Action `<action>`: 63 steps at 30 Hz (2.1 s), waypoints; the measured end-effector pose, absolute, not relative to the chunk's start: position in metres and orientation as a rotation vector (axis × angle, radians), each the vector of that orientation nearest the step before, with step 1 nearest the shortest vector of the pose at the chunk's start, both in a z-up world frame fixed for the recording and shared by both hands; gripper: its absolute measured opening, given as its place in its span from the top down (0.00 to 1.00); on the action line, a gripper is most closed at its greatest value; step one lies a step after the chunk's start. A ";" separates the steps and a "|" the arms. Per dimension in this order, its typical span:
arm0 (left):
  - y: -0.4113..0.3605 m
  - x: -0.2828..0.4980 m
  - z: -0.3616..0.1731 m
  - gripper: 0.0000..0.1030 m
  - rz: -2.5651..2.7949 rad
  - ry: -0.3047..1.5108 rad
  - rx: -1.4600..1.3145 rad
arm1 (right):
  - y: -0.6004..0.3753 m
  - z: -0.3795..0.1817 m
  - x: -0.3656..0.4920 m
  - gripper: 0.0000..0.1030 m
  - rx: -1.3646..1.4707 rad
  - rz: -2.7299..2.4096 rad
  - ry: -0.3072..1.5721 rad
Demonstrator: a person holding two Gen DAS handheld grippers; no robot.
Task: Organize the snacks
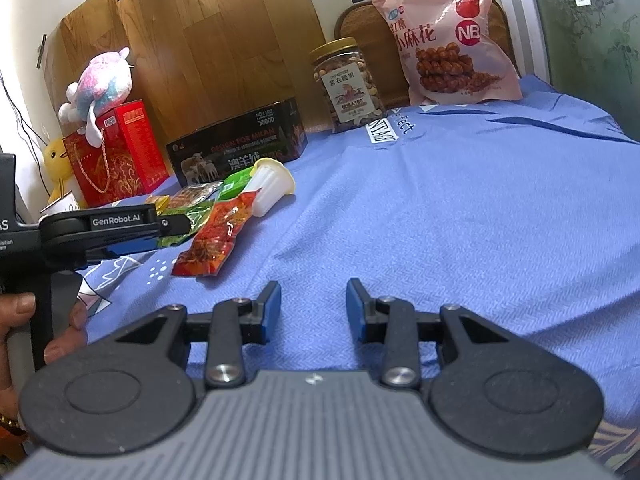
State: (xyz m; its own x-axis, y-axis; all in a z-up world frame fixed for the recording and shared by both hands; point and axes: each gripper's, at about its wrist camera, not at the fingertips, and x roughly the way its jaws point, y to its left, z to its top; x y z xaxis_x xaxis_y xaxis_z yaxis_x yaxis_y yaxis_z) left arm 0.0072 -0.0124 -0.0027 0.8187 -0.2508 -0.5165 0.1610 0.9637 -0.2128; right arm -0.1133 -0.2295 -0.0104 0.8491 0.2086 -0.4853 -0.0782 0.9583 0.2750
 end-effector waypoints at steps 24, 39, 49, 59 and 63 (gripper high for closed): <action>-0.012 0.005 -0.002 0.45 -0.244 0.559 -0.162 | -0.228 -0.011 -0.113 0.62 0.256 0.147 0.526; -0.012 0.005 -0.001 0.45 -0.244 0.557 -0.156 | -0.228 -0.011 -0.113 0.62 0.259 0.147 0.525; -0.012 0.005 -0.001 0.45 -0.244 0.558 -0.155 | -0.227 -0.012 -0.113 0.62 0.258 0.147 0.525; -0.013 0.005 -0.001 0.45 -0.244 0.560 -0.154 | -0.228 -0.011 -0.113 0.62 0.257 0.147 0.526; -0.013 0.005 -0.002 0.45 -0.244 0.563 -0.153 | -0.228 -0.011 -0.112 0.62 0.256 0.149 0.529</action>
State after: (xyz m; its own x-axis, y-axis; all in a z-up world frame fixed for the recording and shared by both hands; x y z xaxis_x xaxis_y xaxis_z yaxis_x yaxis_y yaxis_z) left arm 0.0050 -0.0131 -0.0015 0.8179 -0.2698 -0.5082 0.1867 0.9599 -0.2091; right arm -0.1120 -0.2276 -0.0111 0.8537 0.2059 -0.4784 -0.0747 0.9574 0.2789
